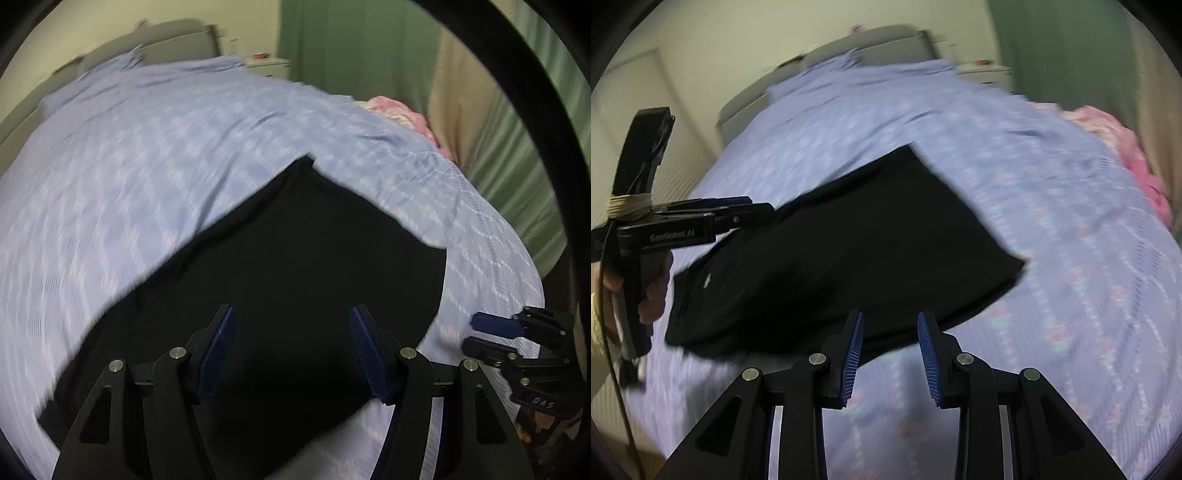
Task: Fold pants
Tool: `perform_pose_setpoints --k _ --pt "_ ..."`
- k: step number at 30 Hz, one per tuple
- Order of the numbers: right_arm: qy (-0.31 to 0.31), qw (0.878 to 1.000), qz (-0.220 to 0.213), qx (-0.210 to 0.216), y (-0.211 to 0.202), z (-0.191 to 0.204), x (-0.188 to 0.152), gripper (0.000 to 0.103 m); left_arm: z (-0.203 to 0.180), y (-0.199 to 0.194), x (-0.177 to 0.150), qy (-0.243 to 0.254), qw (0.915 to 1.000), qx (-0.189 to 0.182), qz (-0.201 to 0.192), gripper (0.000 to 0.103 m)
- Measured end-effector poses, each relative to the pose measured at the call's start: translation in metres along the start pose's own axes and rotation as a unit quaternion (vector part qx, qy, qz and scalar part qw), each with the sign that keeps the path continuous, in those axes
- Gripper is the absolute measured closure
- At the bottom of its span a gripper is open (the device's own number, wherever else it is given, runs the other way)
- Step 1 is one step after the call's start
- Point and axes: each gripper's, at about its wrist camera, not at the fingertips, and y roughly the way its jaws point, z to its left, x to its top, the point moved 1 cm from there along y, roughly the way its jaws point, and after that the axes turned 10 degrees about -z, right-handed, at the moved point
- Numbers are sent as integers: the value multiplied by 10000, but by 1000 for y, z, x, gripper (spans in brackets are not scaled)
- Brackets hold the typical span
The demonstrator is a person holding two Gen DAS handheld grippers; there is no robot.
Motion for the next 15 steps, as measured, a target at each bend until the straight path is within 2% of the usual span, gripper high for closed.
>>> perform_pose_setpoints --k 7,12,15 --pt "-161 9967 512 609 37 26 -27 71 9 -31 -76 -740 9943 760 80 40" --pt "-35 9955 685 650 59 22 -36 71 23 -35 -118 -1386 9853 920 386 40" --pt "-16 9941 780 751 68 20 -35 71 29 -37 -130 -1533 9820 1006 462 40"
